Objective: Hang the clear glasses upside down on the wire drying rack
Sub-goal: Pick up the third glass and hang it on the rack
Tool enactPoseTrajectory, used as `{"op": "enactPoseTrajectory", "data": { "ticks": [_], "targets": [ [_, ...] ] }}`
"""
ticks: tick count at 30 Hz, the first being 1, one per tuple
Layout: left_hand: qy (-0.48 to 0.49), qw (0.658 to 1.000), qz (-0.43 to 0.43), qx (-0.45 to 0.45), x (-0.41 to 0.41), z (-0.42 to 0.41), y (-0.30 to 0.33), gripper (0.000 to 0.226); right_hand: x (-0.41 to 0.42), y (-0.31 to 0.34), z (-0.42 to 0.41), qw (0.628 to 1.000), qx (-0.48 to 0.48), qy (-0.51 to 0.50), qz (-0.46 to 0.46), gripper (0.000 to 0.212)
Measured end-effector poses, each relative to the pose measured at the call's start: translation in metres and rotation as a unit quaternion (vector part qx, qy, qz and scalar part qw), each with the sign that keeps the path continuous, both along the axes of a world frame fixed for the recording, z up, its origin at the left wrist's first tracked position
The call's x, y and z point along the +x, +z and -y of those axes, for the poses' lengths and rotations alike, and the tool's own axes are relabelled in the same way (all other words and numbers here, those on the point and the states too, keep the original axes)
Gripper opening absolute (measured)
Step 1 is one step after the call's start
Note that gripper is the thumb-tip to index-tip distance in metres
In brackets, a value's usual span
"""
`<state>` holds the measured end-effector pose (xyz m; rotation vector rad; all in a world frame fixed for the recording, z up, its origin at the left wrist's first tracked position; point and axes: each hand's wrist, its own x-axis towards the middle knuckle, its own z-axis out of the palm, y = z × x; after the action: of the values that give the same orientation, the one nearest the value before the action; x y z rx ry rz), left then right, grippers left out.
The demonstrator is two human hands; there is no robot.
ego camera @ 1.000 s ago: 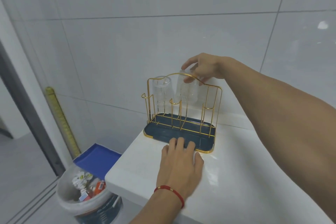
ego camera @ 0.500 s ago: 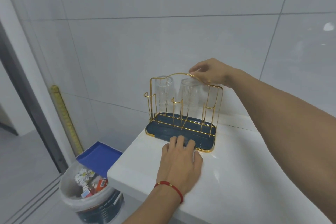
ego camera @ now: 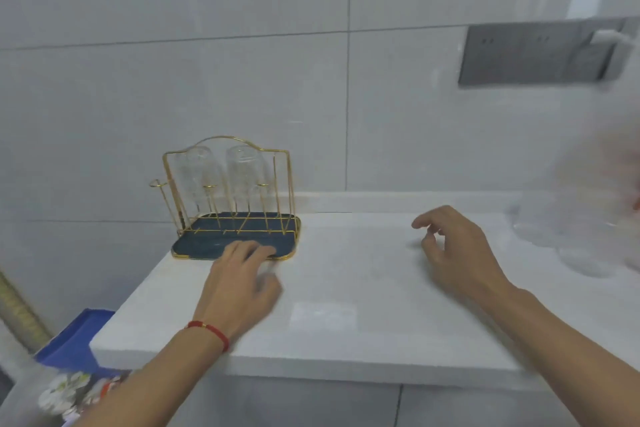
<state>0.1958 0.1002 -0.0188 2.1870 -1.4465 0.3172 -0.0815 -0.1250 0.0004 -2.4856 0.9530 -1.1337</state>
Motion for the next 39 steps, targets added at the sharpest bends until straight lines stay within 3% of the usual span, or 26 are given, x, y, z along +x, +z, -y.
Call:
{"op": "enactPoseTrajectory", "data": {
  "ticks": [5,9,12,15,19,27,32,35,39],
  "targets": [
    [-0.090,0.994,-0.044,-0.033,-0.061,0.047,0.019,0.046,-0.091,-0.015,0.017,0.984,0.021,-0.170,0.051,0.024],
    [-0.207,0.975,-0.070,-0.046,-0.156,0.115,0.023,0.040,-0.111,-0.015,0.023,0.941,0.039,-0.298,0.153,0.017],
    [-0.235,0.969,-0.052,-0.048,-0.211,0.151,0.017,0.041,-0.114,-0.015,0.025,0.896,0.028,-0.376,0.234,0.036],
    [-0.266,0.962,-0.046,-0.049,-0.233,0.165,0.009,0.043,-0.121,-0.014,0.032,0.850,0.098,-0.422,0.300,0.069],
    [-0.302,0.948,-0.088,-0.054,-0.231,0.166,-0.003,0.047,-0.122,-0.015,0.048,0.859,0.185,-0.414,0.239,0.098],
    [-0.280,0.955,-0.092,-0.042,-0.231,0.167,-0.008,0.049,-0.119,-0.018,0.068,0.857,0.178,-0.449,0.181,0.094],
    [-0.271,0.954,-0.120,-0.034,-0.231,0.167,-0.007,0.057,-0.123,-0.017,0.065,0.854,0.177,-0.433,0.230,0.086],
    [-0.276,0.946,-0.165,-0.044,-0.230,0.164,-0.006,0.062,-0.123,-0.015,0.053,0.868,0.166,-0.381,0.272,0.086],
    [-0.264,0.919,-0.274,-0.108,-0.230,0.161,0.004,0.066,-0.114,-0.011,0.033,0.926,0.117,-0.228,0.276,0.083]
  ]
}}
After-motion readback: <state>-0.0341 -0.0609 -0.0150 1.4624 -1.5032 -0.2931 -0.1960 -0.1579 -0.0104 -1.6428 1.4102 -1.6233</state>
